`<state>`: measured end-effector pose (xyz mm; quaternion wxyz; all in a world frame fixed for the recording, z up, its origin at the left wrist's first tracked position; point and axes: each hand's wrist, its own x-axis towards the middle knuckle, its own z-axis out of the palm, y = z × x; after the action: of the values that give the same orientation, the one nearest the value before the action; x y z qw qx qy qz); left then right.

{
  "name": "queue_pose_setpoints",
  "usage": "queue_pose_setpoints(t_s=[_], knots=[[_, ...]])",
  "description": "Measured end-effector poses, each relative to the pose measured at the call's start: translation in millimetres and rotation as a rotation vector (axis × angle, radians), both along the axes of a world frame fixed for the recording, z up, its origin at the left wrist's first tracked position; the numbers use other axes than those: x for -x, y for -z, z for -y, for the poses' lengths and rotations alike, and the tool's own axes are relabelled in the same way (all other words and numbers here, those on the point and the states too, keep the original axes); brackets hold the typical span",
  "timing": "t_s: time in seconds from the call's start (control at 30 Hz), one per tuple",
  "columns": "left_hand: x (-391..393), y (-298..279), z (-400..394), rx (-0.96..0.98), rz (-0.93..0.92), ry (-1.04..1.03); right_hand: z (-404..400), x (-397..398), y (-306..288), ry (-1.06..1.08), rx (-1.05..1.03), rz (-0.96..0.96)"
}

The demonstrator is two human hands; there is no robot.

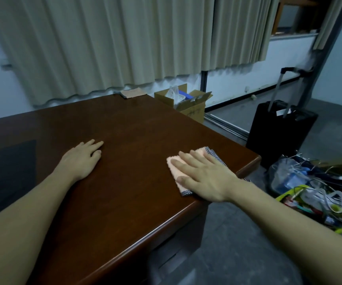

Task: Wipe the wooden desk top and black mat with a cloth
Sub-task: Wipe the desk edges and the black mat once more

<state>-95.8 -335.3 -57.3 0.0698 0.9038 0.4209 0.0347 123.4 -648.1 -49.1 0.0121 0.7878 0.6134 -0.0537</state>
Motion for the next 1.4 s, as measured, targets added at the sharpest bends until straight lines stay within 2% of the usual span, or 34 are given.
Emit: queue_pose_setpoints(t_s=[0.1,0.2,0.33,0.43,0.57,0.67,0.73,0.87,0.97,1.07,1.17,1.23,1.3,1.4], knots=[[1.2,-0.1,0.5,-0.001,0.005,-0.002,20.0,-35.2,-3.1,0.059,-0.007,-0.009],[1.7,-1.6,3.2,-0.005,0.002,-0.001,29.0,-82.1,-2.8,0.275,-0.016,0.023],[2.1,-5.1,8.2,-0.013,-0.002,-0.005,4.8,-76.9,0.3,0.354,0.074,0.02],[2.4,-6.5,11.0,-0.026,-0.004,0.0,-30.5,-26.1,-5.1,0.226,0.108,-0.016],[3.3,-5.5,9.7,-0.015,0.013,-0.004,-57.0,61.6,-7.7,-0.079,0.098,-0.019],[3.5,-6.2,11.7,-0.009,0.033,-0.008,-56.7,56.2,-9.9,-0.175,0.091,-0.058],[5.3,-7.3,14.1,0.005,0.068,-0.002,-59.0,20.6,-13.0,-0.092,0.082,-0.075],[19.0,-13.9,20.9,-0.057,0.238,-0.019,-82.0,-45.9,-9.9,0.205,0.081,-0.042],[46.2,-17.9,19.5,-0.097,0.268,-0.044,-125.2,-41.5,-8.1,0.278,0.102,-0.033],[84.8,-16.6,9.1,-0.098,0.23,-0.068,-169.5,19.4,-13.3,0.119,0.111,-0.035],[119.3,-11.6,3.8,-0.054,0.185,-0.125,-183.2,100.1,-13.1,-0.175,0.11,-0.028],[132.0,-6.4,3.8,-0.041,0.218,-0.147,-175.8,125.4,-8.6,-0.351,0.097,-0.019],[136.8,-6.5,5.1,-0.031,0.262,-0.146,-167.3,112.8,-8.7,-0.435,0.098,-0.053],[142.4,-14.1,7.4,-0.041,0.255,-0.119,-167.0,47.7,-12.7,-0.31,0.107,-0.051]])
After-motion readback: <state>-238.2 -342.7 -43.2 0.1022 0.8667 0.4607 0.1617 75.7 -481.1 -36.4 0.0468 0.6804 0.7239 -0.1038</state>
